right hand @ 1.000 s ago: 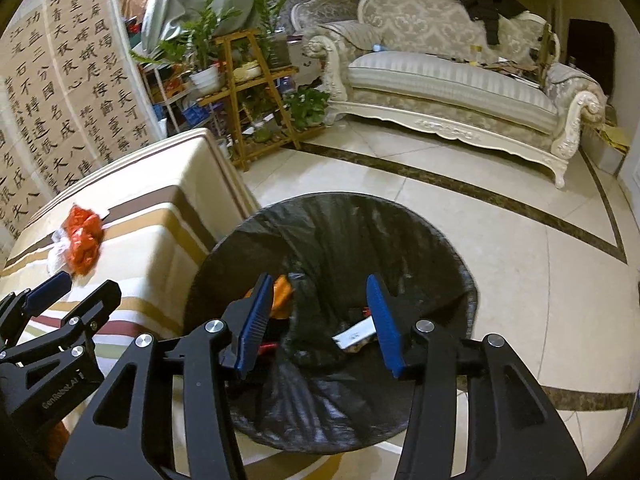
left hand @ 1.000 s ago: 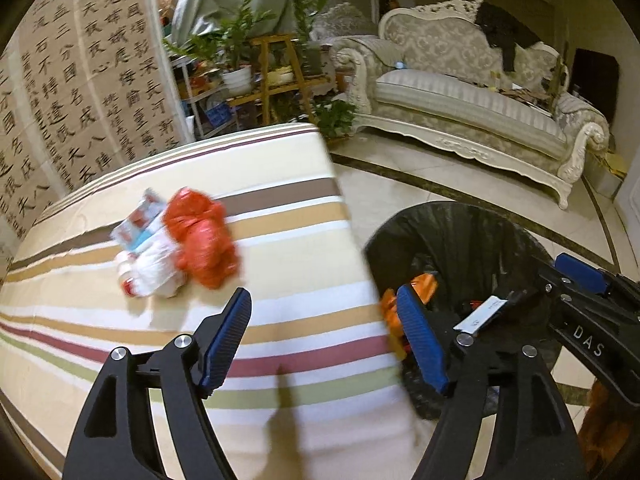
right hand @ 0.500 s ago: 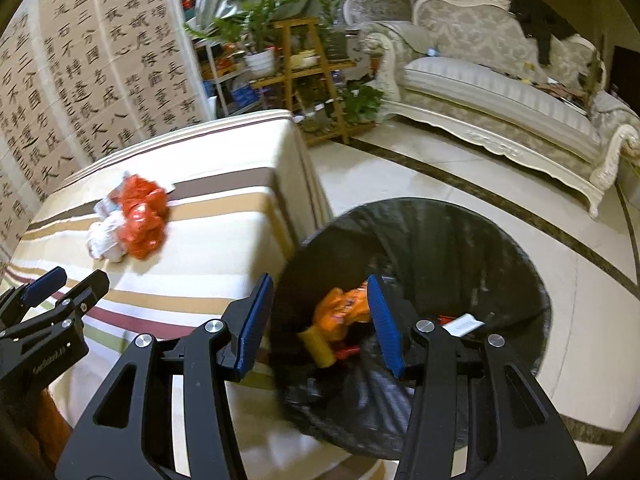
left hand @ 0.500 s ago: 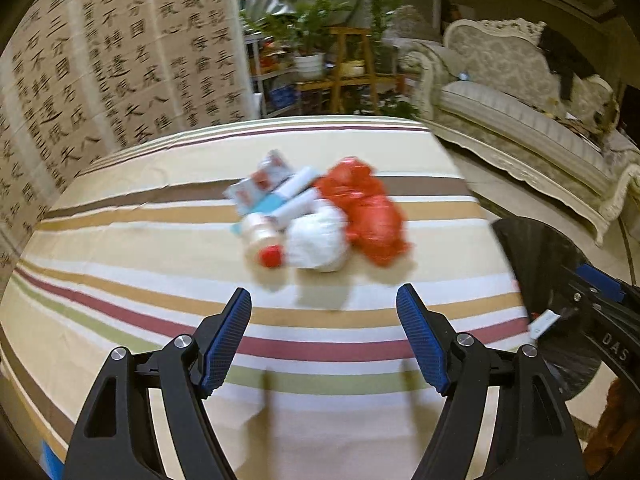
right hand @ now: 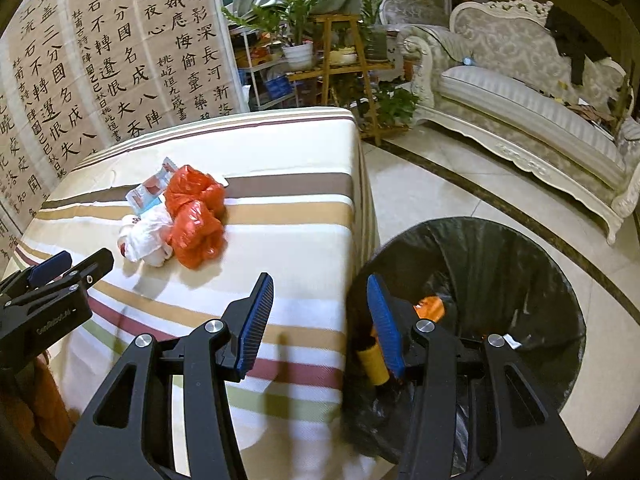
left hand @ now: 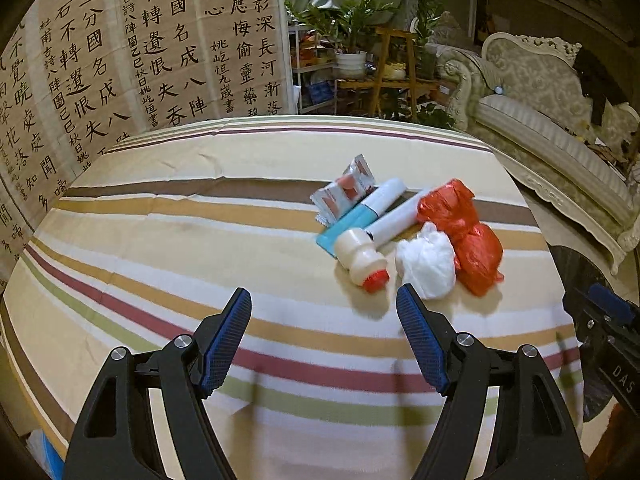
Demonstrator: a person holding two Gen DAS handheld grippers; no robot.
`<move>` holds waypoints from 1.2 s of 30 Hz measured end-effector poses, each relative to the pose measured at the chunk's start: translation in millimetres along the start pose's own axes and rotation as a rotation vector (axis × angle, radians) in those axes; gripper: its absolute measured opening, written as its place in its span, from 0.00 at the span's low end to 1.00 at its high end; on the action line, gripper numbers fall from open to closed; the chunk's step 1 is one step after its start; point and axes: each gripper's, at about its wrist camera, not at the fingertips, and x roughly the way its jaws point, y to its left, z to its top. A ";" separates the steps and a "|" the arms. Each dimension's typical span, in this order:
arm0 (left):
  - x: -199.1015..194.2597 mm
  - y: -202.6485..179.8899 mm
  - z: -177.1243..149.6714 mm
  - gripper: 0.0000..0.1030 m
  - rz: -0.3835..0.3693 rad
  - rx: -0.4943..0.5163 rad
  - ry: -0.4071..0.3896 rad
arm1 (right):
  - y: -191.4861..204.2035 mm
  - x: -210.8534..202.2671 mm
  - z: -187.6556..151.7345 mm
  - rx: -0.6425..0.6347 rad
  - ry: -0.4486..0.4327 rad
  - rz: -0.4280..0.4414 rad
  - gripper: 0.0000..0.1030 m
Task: Collect trash
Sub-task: 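Move both open grippers back over the remaining trash on the table, then grasp the white red-capped bottle with the left gripper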
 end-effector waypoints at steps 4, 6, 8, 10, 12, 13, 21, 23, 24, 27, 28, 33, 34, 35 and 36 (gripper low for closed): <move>8.0 0.7 9.1 0.71 -0.002 0.000 0.002 | 7.3 3.8 7.2 -0.013 -0.003 0.009 0.46; 12.1 2.3 12.6 0.71 0.000 -0.002 0.003 | 11.9 5.9 11.8 -0.018 -0.005 0.014 0.46; 17.2 3.9 16.4 0.71 0.002 -0.004 0.008 | 15.1 8.2 16.5 -0.022 -0.008 0.020 0.46; 22.9 4.5 19.8 0.71 -0.001 -0.002 0.016 | 17.8 11.4 20.4 -0.023 -0.009 0.026 0.46; 27.3 4.2 21.2 0.71 -0.012 -0.003 0.028 | 19.9 14.3 22.4 -0.024 -0.009 0.029 0.46; 28.9 4.4 21.2 0.70 -0.019 -0.003 0.034 | 21.3 15.6 22.9 -0.025 -0.007 0.031 0.46; 37.3 7.8 17.9 0.40 -0.074 0.009 0.076 | 29.1 26.6 24.1 -0.035 0.012 0.043 0.46; 38.4 9.0 16.7 0.33 -0.085 0.007 0.083 | 31.4 28.4 23.7 -0.038 0.017 0.044 0.46; 37.9 9.1 16.2 0.28 -0.089 0.005 0.083 | 32.5 29.3 23.9 -0.040 0.019 0.044 0.46; 37.4 10.2 15.8 0.26 -0.099 0.010 0.082 | 34.7 30.2 24.7 -0.045 0.022 0.046 0.46; 36.9 10.1 15.6 0.26 -0.101 0.013 0.081 | 36.0 30.4 25.3 -0.047 0.022 0.047 0.46; 31.0 14.1 12.4 0.26 -0.111 0.011 0.073 | 43.1 30.4 28.0 -0.058 0.020 0.057 0.46; 30.3 15.6 12.5 0.26 -0.112 0.010 0.070 | 44.9 30.7 28.1 -0.060 0.020 0.059 0.46; 30.0 17.7 13.0 0.26 -0.111 0.008 0.068 | 46.2 30.3 28.3 -0.063 0.019 0.064 0.46; 28.1 20.6 12.6 0.26 -0.109 0.005 0.064 | 49.4 30.3 29.2 -0.068 0.019 0.069 0.46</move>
